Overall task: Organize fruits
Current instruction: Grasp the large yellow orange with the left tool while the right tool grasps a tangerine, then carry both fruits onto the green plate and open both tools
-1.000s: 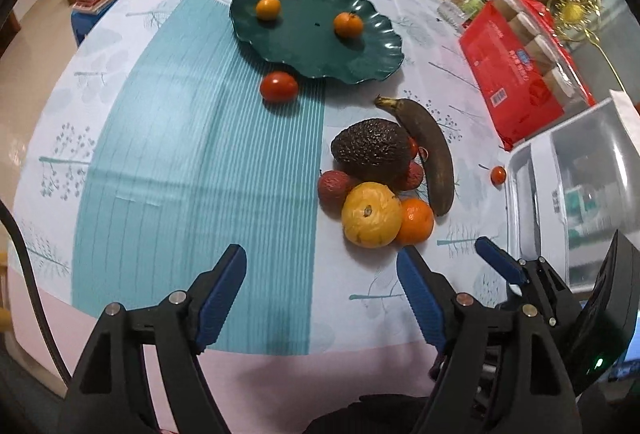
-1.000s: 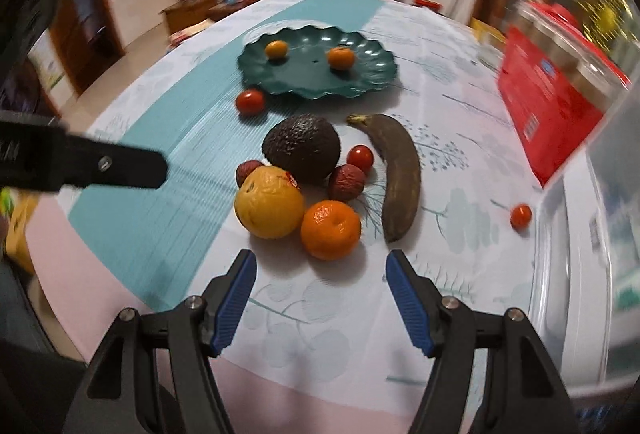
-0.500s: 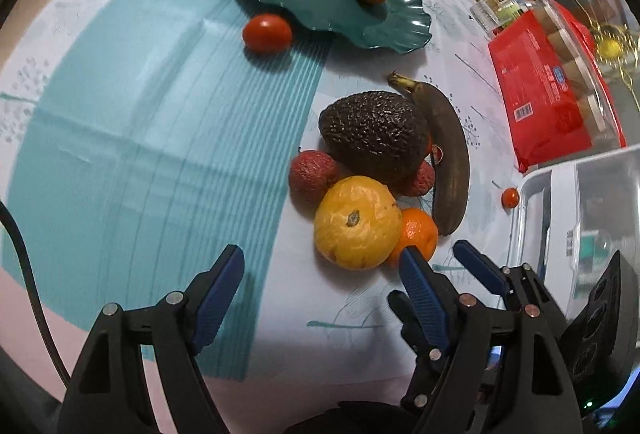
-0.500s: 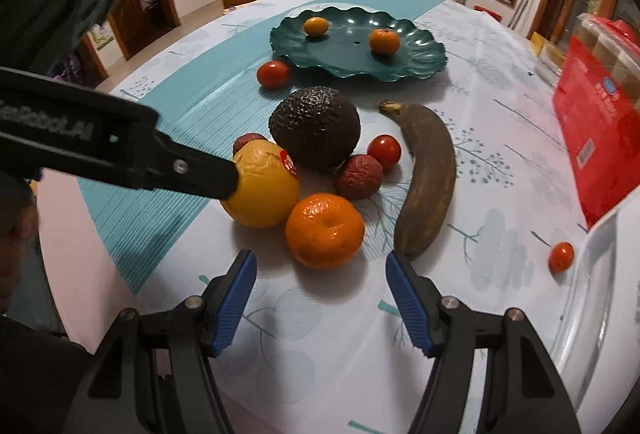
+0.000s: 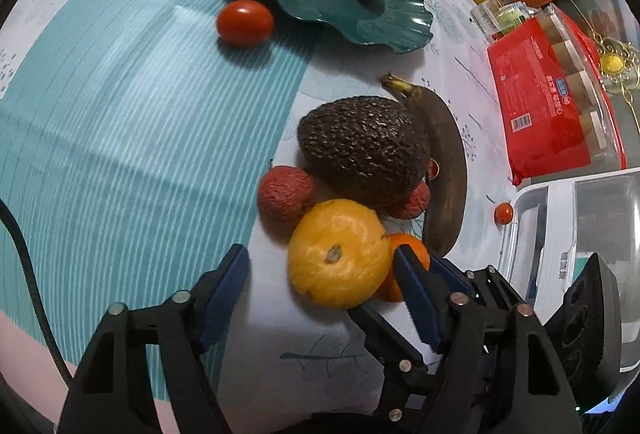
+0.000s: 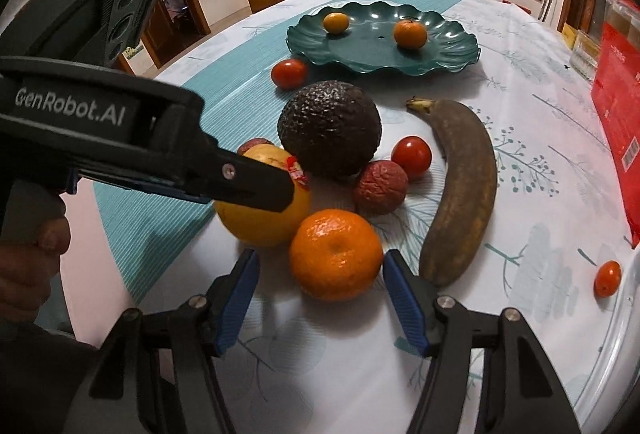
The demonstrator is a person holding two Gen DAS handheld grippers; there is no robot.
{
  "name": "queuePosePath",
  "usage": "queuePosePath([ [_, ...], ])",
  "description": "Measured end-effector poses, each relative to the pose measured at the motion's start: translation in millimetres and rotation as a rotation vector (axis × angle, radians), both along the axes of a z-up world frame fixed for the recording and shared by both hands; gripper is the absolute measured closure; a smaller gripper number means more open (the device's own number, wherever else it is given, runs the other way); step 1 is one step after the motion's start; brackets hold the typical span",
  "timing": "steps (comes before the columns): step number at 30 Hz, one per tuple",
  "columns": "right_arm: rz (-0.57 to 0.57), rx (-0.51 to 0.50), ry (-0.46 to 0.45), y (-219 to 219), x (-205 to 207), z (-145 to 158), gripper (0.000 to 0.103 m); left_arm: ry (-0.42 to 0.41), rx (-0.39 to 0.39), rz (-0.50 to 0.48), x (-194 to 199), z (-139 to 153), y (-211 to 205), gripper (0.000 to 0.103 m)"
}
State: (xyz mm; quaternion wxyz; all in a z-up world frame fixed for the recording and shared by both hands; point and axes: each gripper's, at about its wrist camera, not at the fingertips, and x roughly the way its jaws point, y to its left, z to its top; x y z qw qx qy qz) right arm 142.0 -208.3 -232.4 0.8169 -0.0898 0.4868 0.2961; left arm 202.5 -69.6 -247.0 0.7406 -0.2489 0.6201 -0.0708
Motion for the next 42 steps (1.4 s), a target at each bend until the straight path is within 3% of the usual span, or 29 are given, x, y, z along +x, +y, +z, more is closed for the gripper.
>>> queuePosePath([
  [3,-0.009,0.016,0.013,-3,4,-4,0.049,0.011,0.002,-0.012,3,-3,-4,0.039],
  [12,-0.013,0.052,0.008,-5,9,-6,0.051,-0.003,-0.023,-0.014,9,-4,-6,0.052],
  [25,-0.021,0.057,0.012,-9,5,-1,0.056,-0.028,-0.091,0.024,-11,-5,9,0.054],
  [33,-0.033,0.041,-0.022,-8,-7,15,0.056,-0.17,-0.157,0.059,-37,21,30,0.054],
  [42,-0.03,0.002,-0.081,15,-25,37,0.056,-0.282,-0.144,0.023,-46,63,63,0.054],
])
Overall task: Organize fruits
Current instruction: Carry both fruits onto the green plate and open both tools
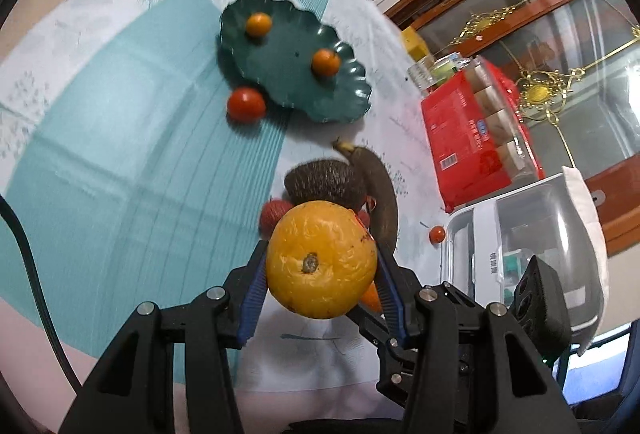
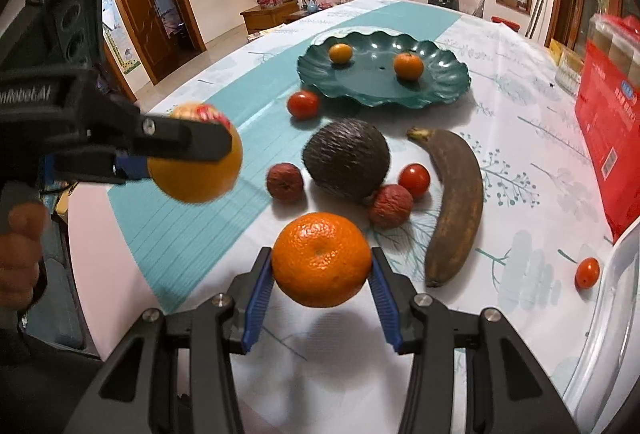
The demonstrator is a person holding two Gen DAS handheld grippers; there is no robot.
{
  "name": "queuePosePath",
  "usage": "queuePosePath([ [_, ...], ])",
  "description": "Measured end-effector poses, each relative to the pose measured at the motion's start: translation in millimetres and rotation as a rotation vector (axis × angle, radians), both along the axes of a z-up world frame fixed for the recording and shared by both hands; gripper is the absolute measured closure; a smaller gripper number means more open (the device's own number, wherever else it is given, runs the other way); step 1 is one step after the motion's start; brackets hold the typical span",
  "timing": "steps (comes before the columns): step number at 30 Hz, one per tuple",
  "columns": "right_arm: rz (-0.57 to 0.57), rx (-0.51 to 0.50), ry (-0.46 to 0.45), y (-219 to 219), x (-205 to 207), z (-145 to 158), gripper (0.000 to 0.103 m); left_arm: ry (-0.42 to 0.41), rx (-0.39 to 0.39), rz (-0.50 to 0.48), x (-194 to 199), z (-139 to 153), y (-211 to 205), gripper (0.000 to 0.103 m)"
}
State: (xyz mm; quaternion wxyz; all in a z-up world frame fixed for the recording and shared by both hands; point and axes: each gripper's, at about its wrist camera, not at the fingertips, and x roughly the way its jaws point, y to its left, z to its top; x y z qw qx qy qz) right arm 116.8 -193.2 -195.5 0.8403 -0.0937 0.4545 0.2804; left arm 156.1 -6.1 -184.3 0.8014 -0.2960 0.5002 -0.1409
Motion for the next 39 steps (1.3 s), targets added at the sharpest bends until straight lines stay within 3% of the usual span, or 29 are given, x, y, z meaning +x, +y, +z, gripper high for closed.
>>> queuePosePath([
  [9,-0.085,0.005,-0.015,31,17,24,0.056,-0.034,0.079,-0.062,33,30,42,0.054],
  [21,-0.248,0.016,-0.085,57,85,51,0.056,-0.079,0.164,-0.177,110,54,71,0.054],
  [30,-0.299,-0.005,-0.088,56,138,38,0.056,-0.085,0.167,-0.232,169,35,61,0.054],
  [39,-0.356,-0.016,0.003,52,175,5,0.055,-0.021,0.161,-0.266,204,1,47,0.054],
])
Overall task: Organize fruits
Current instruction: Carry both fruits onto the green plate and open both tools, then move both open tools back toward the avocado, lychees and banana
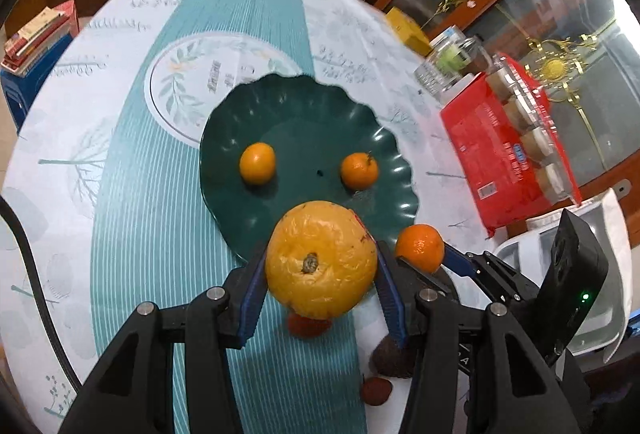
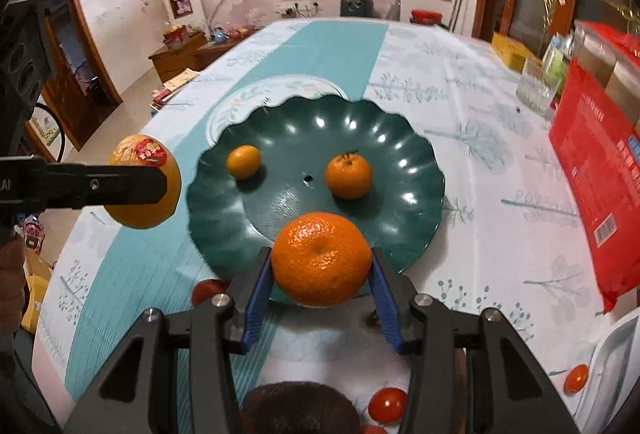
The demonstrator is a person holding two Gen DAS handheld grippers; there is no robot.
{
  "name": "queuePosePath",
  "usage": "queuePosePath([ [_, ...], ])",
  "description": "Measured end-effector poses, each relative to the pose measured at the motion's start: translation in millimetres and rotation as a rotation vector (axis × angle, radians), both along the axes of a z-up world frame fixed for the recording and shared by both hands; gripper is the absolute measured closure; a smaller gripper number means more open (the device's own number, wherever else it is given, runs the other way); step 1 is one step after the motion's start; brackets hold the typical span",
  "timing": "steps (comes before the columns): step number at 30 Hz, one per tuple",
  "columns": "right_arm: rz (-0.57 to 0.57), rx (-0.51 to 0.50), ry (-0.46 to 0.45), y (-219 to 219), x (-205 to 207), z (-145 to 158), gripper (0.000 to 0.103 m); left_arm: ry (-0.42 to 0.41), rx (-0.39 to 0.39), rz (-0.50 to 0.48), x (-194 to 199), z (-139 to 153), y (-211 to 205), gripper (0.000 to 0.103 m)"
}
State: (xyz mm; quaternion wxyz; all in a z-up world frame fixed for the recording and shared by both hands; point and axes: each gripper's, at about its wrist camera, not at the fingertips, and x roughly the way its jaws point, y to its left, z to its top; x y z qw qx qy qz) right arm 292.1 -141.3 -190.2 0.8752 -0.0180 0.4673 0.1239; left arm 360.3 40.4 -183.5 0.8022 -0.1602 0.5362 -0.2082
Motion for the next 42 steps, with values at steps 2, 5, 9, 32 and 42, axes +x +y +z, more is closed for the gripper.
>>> queuePosePath([
  [2,-0.01,0.011,0.024,0,4,-6,0.055,0.015,0.006,-0.009,5,-5,-3,0.054],
  [5,-0.027,0.024,0.048,1,8,-13,0.055,0.026,0.018,-0.021,13,-10,-8,0.054],
  [9,-0.05,0.068,0.046,1,11,-16,0.055,0.05,0.034,-0.04,20,-22,-15,0.054],
  [32,-0.168,0.053,0.014,-17,-69,31,0.053,-0.046,0.067,-0.071,-52,32,2,0.041],
  [42,-0.259,0.11,0.021,-21,-130,32,0.047,-0.087,0.113,-0.149,-102,45,-8,0.031],
])
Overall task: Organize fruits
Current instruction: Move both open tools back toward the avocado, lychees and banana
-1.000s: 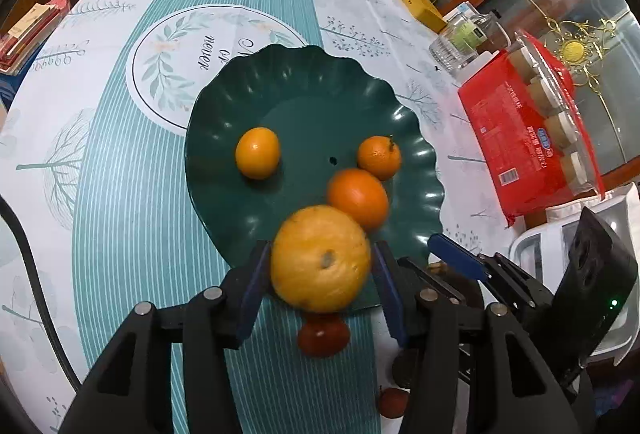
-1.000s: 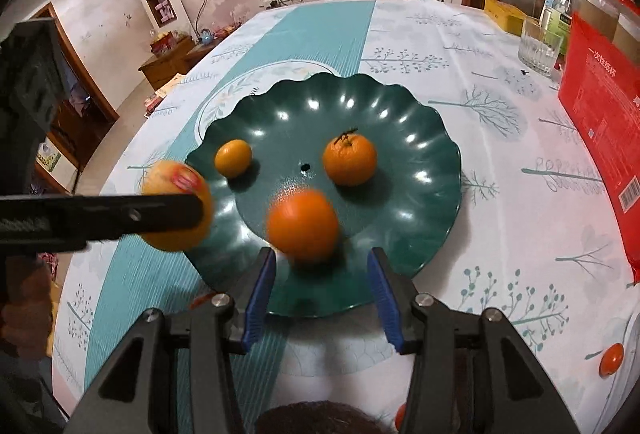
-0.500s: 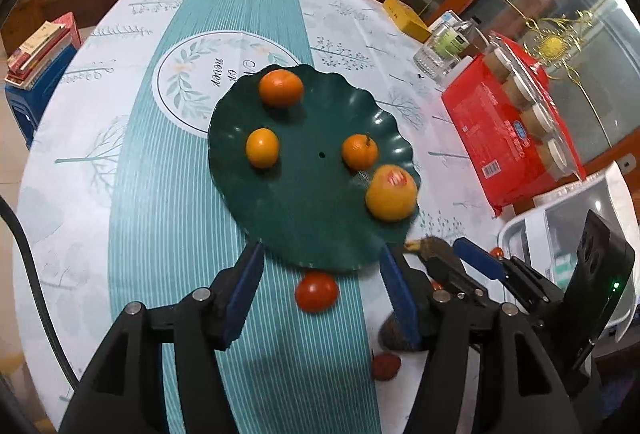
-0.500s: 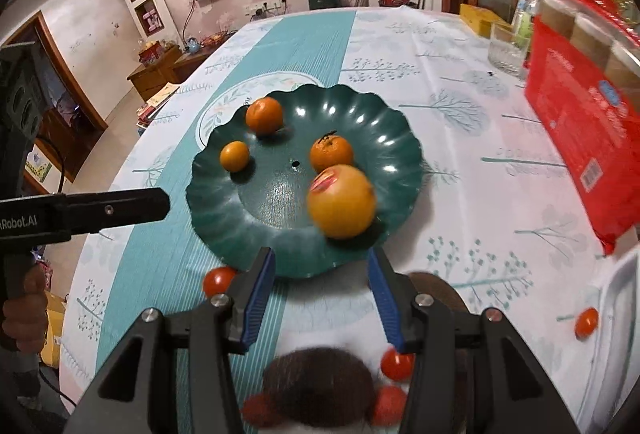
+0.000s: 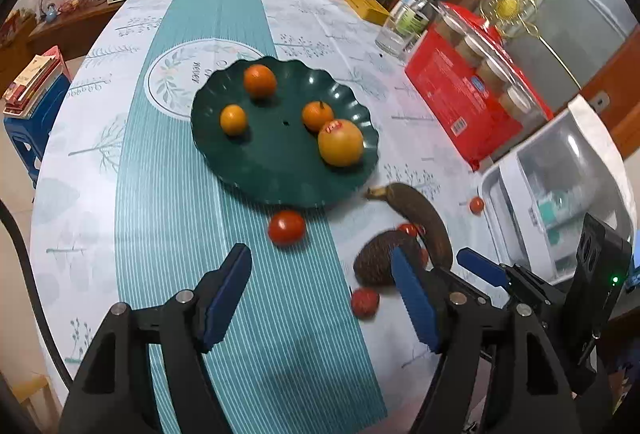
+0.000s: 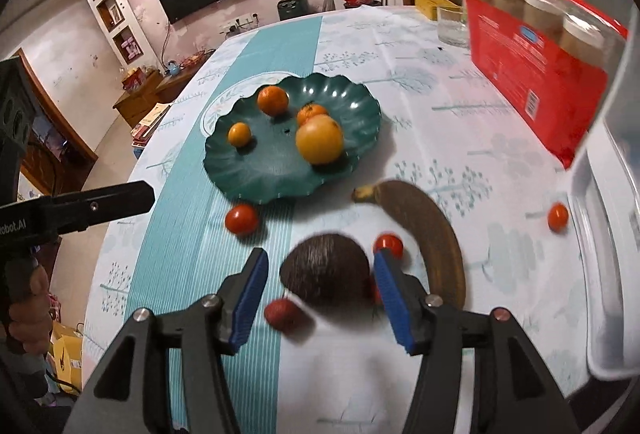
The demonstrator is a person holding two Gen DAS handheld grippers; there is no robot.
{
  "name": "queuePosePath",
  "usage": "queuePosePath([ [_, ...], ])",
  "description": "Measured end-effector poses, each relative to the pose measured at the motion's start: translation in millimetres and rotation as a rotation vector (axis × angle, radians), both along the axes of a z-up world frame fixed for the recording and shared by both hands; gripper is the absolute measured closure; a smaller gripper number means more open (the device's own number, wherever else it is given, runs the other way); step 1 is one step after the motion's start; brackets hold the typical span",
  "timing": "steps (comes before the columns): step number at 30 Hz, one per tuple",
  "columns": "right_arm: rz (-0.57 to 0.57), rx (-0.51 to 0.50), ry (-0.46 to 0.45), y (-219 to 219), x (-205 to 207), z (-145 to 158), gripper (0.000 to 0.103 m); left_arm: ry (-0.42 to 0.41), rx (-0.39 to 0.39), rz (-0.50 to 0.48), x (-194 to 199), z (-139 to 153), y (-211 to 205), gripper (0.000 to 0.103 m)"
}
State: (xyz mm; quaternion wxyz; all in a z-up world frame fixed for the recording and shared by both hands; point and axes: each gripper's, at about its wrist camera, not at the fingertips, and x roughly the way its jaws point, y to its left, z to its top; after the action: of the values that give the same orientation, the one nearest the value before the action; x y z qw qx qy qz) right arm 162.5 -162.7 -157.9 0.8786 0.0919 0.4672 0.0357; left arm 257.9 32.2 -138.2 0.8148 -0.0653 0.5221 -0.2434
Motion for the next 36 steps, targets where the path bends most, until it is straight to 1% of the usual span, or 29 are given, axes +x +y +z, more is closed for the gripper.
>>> queuePosePath([
  [6,-0.032,0.012,0.012,1,-27,-8,0.046,-0.027,0.053,-0.051,-29,-1,-9,0.025],
  [10,-0.052,0.003,0.014,2,-44,-11,0.042,-0.032,0.061,-0.069,-46,-6,-13,0.023],
  [16,-0.075,-0.049,0.024,-2,-63,-18,0.041,-0.01,0.08,-0.092,-60,-17,-23,0.023],
  [22,-0.086,-0.114,0.027,-7,-73,-28,0.041,-0.003,0.126,-0.1,-64,-27,-39,0.023],
  [26,-0.087,-0.133,0.015,-15,-74,-31,0.041,0.015,0.155,-0.102,-64,-36,-52,0.023],
  [30,-0.07,-0.144,0.012,-28,-68,-33,0.041,0.046,0.195,-0.081,-60,-49,-67,0.023],
  [36,-0.047,-0.14,0.013,-52,-54,-38,0.041,0.088,0.203,-0.036,-53,-61,-83,0.023],
])
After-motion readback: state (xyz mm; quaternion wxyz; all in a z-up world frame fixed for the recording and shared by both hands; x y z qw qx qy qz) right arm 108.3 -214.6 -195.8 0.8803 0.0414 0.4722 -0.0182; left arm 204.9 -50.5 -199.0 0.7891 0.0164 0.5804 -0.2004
